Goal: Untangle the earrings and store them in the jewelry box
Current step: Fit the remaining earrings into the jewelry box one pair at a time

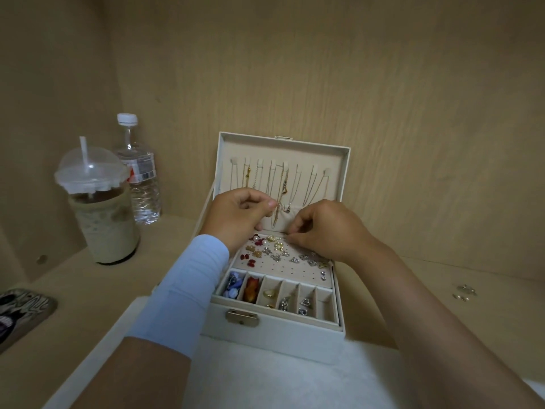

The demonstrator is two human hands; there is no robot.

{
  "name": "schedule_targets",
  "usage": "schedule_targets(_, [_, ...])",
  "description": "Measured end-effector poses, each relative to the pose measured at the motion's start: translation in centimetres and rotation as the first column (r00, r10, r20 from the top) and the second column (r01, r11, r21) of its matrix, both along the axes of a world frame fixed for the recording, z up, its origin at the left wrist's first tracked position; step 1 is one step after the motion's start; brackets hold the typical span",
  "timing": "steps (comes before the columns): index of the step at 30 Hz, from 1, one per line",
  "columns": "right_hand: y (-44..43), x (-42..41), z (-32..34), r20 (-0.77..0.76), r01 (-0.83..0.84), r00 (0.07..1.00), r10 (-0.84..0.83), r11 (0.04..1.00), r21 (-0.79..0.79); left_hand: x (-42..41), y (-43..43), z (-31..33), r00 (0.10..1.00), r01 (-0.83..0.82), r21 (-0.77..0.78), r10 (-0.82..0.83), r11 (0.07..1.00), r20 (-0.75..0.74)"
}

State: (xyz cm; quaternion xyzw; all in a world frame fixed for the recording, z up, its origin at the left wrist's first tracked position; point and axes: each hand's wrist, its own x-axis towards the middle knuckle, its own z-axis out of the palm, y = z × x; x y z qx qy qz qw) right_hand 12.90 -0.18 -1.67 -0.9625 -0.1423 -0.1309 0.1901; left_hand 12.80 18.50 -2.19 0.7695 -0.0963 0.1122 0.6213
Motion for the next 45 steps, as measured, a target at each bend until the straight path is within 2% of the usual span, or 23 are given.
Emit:
schedule_targets(5, [0.2, 0.0, 0.1, -0.002, -0.025, 1.000, 0.025, 0.997, -0.080, 0.0, -0.2, 0.1, 0.999, 0.035, 0.002, -0.035, 0.999, -0.020])
schedule_targets(10, [-0.1, 0.3, 0.6, -0.138, -0.049, 0.990, 0.035, 0.994, -0.102, -0.4, -0.4, 0.2, 0.997, 0.065, 0.044, -0.063, 0.997, -0.034])
schedule_targets(12, [-0.4, 0.4, 0.7, -0.159, -0.067, 0.985, 0.071, 0.997, 0.031, -0.6, -0.5, 0.3, 0.996, 0.076, 0.043, -0.074, 0.996, -0.043])
schedule_targets(14, [-0.7, 0.3, 1.0, -0.078, -0.093, 0.991, 0.113, 0.971, 0.221, -0.7, -0.8, 0.4, 0.995, 0.084, 0.023, -0.083, 0.996, -0.053])
schedule_targets(18, [-0.7, -0.7, 2.2, 0.023, -0.191, 0.978, 0.207, 0.847, 0.496, -0.8, -1.4, 0.6, 0.990, 0.118, -0.068, -0.123, 0.991, -0.074])
schedule_targets(20, [-0.4, -1.0, 2.3, 0.063, -0.236, 0.968, 0.242, 0.800, 0.551, -0.8, -1.6, 0.7, 0.987, 0.129, -0.106, -0.139, 0.986, -0.087])
schedule_targets(23, [-0.3, -1.0, 2.1, 0.147, -0.244, 0.970, 0.195, 0.782, 0.574, -0.9, -1.8, 0.8, 0.982, 0.133, -0.132, -0.148, 0.982, -0.117])
schedule_targets(26, [-0.4, -0.9, 2.0, 0.167, -0.243, 0.970, 0.178, 0.756, 0.608, -1.0, -1.8, 1.0, 0.982, 0.140, -0.122, -0.154, 0.983, -0.113])
schedule_targets(29, [-0.7, -0.8, 1.7, 0.154, -0.211, 0.977, 0.148, 0.779, 0.590, -1.2, -1.8, 0.9, 0.991, 0.126, 0.002, -0.126, 0.992, -0.042])
schedule_targets(31, [-1.2, -0.7, 1.3, 0.120, -0.153, 0.987, 0.104, 0.827, 0.542, -0.9, -1.6, 0.4, 0.996, 0.079, 0.186, -0.086, 0.979, 0.026])
schedule_targets(33, [-1.8, -0.6, 0.9, 0.060, -0.092, 0.996, 0.073, 0.904, 0.418, -0.6, -1.2, -0.2, 0.997, 0.034, 0.411, -0.058, 0.911, 0.046])
schedule_targets(35, [-2.1, -0.7, 0.5, -0.028, -0.046, 0.998, 0.057, 0.955, 0.293, -0.2, -0.9, -0.8, 0.998, 0.002, 0.540, -0.037, 0.841, 0.053])
schedule_targets(38, [-1.8, -0.9, 0.3, -0.086, -0.022, 0.996, 0.039, 0.982, 0.189, -0.5, -1.1, -0.5, 0.996, 0.003, 0.620, -0.055, 0.785, 0.065])
schedule_targets(42, [-1.3, -1.1, 0.3, -0.067, -0.028, 0.997, 0.032, 0.998, 0.061, -0.8, -1.3, -0.3, 0.992, 0.023, 0.715, -0.103, 0.699, 0.069])
schedule_targets(45, [-1.4, -1.2, 0.3, -0.038, -0.027, 0.999, 0.029, 0.999, 0.033, -0.7, -1.3, -0.5, 0.992, 0.042, 0.741, -0.118, 0.670, 0.051])
